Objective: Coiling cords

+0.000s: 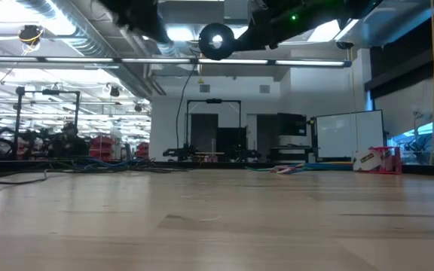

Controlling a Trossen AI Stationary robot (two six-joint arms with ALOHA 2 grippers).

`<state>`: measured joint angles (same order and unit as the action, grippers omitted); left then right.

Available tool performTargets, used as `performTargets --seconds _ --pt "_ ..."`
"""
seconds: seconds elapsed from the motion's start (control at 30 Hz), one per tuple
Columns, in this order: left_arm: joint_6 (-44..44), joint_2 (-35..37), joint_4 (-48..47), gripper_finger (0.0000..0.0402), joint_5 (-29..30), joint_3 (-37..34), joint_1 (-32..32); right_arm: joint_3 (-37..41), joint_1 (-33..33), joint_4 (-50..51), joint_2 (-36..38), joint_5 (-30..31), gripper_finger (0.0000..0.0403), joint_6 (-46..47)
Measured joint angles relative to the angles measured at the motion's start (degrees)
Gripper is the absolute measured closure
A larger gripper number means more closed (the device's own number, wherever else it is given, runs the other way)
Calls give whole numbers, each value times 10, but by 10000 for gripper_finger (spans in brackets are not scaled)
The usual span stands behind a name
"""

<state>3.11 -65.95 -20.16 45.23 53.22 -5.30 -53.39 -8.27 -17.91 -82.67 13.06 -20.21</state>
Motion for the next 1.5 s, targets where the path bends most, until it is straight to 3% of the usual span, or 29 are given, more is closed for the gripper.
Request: performTargets --seconds 0.17,0.4,0.57,0.77,0.97,1.17,1.5 --pt "61 -6 51 271 -1 -87 13 0 0 -6 0 0 401 0" --pt "8 -20 310 271 -7 -211 58 0 0 -16 0 0 401 -13" --pt "-15 -58 411 271 -83 -229 94 0 0 -16 0 0 401 -13" --pt "-52 -106 480 271 -92 -230 119 0 0 -16 0 0 401 -13" --pt "-66 -113 499 292 -90 -229 133 0 0 -15 0 0 399 -13" --pt "-94 -110 501 392 -91 -229 128 0 0 -14 0 0 400 -13" --pt "-99 30 440 396 -90 -169 79 0 0 6 -1 45 401 -14"
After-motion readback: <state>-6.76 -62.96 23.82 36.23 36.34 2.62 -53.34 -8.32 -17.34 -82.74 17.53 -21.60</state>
